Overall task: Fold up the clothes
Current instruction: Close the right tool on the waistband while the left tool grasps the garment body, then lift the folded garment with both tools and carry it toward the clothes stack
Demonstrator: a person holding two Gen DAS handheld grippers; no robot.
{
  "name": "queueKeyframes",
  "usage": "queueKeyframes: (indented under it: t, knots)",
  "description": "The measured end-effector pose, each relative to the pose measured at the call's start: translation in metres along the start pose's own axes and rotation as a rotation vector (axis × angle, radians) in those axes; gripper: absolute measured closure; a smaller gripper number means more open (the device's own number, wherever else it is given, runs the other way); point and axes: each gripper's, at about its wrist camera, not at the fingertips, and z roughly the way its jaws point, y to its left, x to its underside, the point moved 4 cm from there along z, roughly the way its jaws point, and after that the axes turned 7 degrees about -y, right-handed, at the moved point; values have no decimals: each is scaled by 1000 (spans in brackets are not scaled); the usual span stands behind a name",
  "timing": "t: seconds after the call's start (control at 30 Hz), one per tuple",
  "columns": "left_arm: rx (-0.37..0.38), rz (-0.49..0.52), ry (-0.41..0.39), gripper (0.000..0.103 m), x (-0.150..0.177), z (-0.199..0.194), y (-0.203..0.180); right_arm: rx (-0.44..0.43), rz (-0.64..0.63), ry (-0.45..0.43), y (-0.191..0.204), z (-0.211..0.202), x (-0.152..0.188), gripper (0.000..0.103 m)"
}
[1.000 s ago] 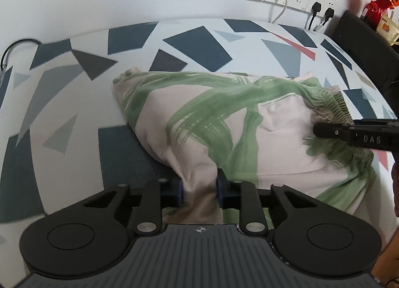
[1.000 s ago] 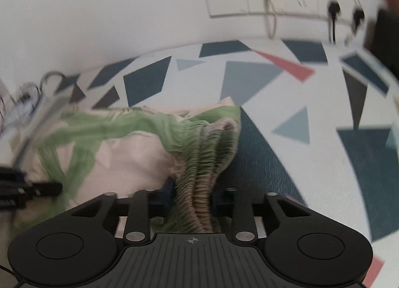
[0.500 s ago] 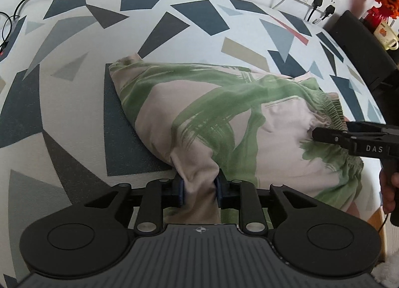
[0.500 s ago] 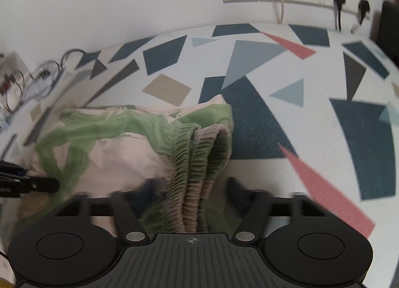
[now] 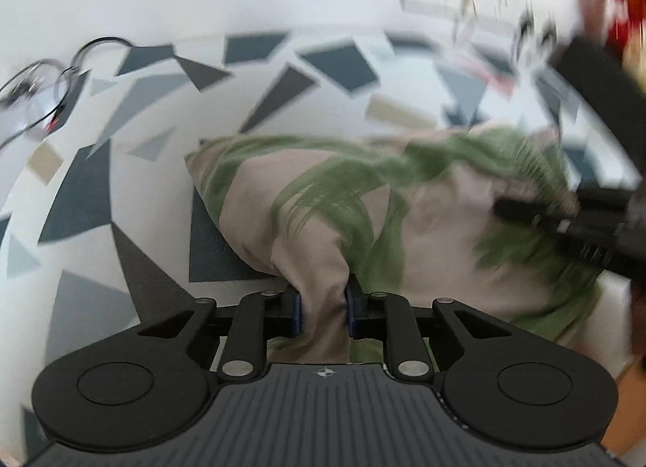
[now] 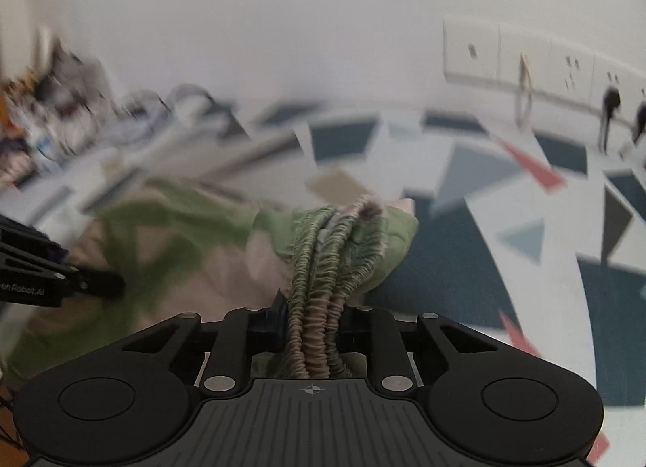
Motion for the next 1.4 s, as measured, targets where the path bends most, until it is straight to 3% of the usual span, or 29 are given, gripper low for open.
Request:
queueKeyframes:
  t: [0.1, 0.27, 0.47, 0.67, 0.9, 1.17, 1.4]
  knots:
    - [-19, -31, -70, 83, -9, -29, 3, -49, -95, -93, 15, -14, -16, 86]
    - [-52, -53, -182, 83, -17, -75, 14, -111, -133, -184, 35, -37, -48, 86]
    - [-104, -156, -292, 83, 11, -147, 60, -200, -162, -225, 82, -56, -79, 86]
    - [-244, -293, -356, 83, 89, -239, 131, -348, -209, -185, 184, -66, -76, 86]
    - [-442, -461, -419, 83, 210, -364, 206, -565, -322, -95, 346, -97, -41, 86]
    - [-685, -665, -478, 83, 330, -502, 257, -825, -477, -43, 530, -155, 14, 86]
    - [-895, -838, -509, 83, 406, -577, 287, -1056, -614, 7, 678, -206, 61, 86]
